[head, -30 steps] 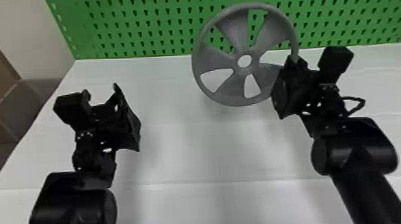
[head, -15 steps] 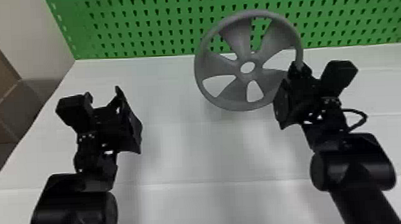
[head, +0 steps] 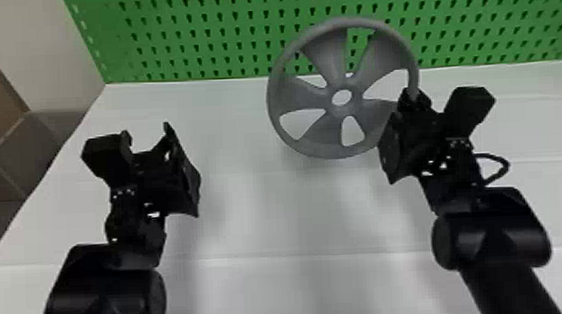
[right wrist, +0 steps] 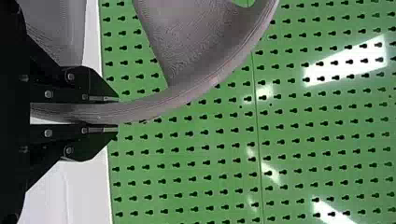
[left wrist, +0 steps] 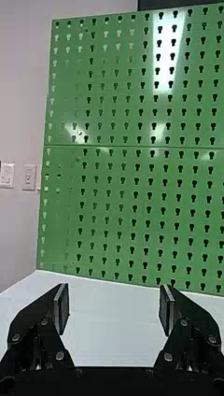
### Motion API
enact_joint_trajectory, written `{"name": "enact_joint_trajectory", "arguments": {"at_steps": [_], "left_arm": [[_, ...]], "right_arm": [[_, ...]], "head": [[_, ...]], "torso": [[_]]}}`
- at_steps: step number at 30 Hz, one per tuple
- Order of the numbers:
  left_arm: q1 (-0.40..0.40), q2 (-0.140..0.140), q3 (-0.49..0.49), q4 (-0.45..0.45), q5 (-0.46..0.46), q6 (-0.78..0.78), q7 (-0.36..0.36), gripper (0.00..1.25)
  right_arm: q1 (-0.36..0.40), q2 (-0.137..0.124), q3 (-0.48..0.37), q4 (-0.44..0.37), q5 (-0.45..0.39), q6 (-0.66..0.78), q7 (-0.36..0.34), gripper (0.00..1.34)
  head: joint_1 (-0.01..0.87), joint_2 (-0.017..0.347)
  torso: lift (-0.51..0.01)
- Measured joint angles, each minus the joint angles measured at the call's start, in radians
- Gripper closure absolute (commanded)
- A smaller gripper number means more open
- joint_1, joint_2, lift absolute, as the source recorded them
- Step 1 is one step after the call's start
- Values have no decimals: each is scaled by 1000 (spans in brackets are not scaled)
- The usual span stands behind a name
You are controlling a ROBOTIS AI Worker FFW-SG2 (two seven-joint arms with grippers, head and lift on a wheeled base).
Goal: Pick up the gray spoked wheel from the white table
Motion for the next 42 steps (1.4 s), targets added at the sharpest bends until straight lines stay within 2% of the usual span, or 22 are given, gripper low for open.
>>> {"name": "enact_joint_trajectory", "arguments": {"at_steps": [25, 42], "left_arm": [[-7, 0, 14, 1, -44, 3, 0, 486], [-10, 0, 2, 0, -22, 12, -16, 486]], "right_arm": [[6, -2, 14, -6, 13, 37, 0, 1128], [7, 0, 6, -7, 24, 43, 0, 1128]], "head": [[779, 84], [779, 84]], "torso": [[-76], [-76]]}}
